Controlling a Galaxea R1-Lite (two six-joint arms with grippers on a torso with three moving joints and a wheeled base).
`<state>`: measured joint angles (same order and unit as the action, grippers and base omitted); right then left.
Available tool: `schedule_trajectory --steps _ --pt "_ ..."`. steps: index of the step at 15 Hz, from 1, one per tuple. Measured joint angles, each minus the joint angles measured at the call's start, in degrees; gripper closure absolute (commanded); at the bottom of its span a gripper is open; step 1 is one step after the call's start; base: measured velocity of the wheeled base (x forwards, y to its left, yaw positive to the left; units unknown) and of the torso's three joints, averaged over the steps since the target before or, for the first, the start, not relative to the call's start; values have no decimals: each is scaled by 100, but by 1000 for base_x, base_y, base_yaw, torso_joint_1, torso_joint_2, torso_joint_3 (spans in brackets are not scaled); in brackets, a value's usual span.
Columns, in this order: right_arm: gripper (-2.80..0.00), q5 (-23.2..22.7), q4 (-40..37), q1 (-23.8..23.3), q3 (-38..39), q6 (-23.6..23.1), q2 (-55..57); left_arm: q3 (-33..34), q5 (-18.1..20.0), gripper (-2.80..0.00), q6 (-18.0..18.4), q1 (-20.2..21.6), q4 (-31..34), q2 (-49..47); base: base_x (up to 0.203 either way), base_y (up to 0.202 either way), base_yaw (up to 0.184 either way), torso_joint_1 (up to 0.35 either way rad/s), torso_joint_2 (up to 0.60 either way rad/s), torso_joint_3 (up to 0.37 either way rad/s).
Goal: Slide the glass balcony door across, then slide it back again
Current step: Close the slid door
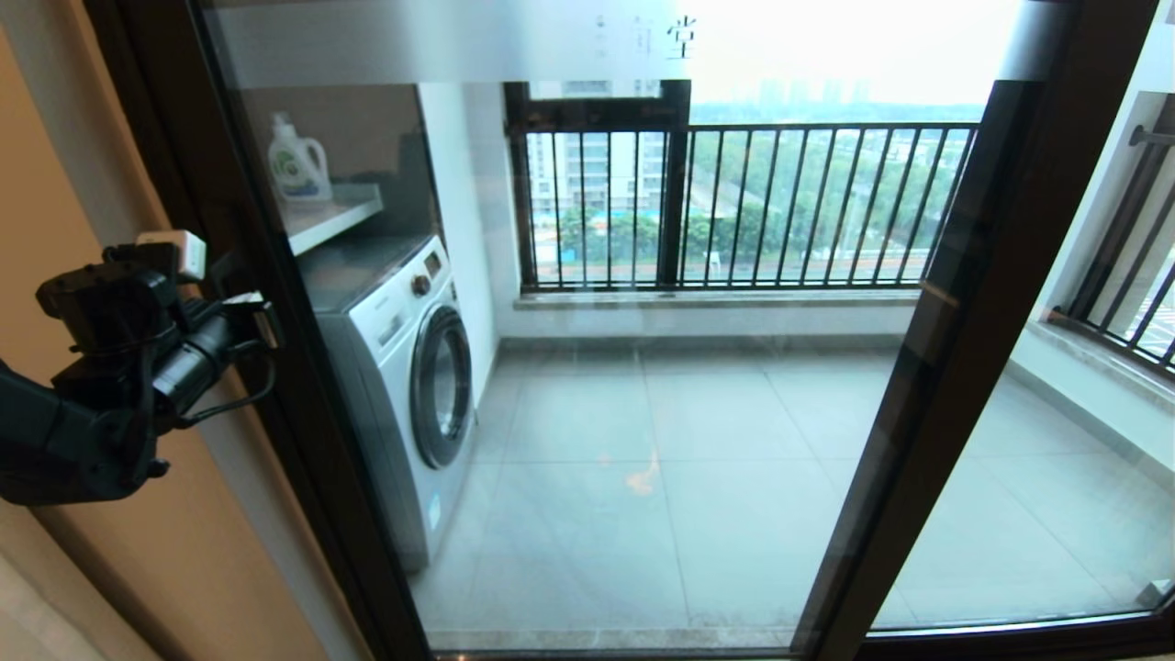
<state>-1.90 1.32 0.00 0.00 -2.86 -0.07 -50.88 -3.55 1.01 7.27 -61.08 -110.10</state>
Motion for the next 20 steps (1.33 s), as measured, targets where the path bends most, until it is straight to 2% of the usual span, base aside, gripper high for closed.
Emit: schedule_trajectory --steps 3,6,10,15,20 --pt "0 0 -2 0 0 2 0 369 239 0 -7 163 -62 215 0 0 0 0 0 0" --pt "0 0 -1 0 0 2 0 630 869 0 -9 640 -100 381 0 0 0 0 0 0" --pt "0 0 -2 0 0 0 0 682 1225 0 -11 1130 -107 354 0 0 0 0 0 0" --pt "0 1 -2 0 0 -1 0 395 1289 0 2 1317 -337 -116 0 0 0 0 0 0" --pt "0 0 -1 0 0 2 0 36 1304 0 35 1217 -392 -565 0 0 0 0 0 0"
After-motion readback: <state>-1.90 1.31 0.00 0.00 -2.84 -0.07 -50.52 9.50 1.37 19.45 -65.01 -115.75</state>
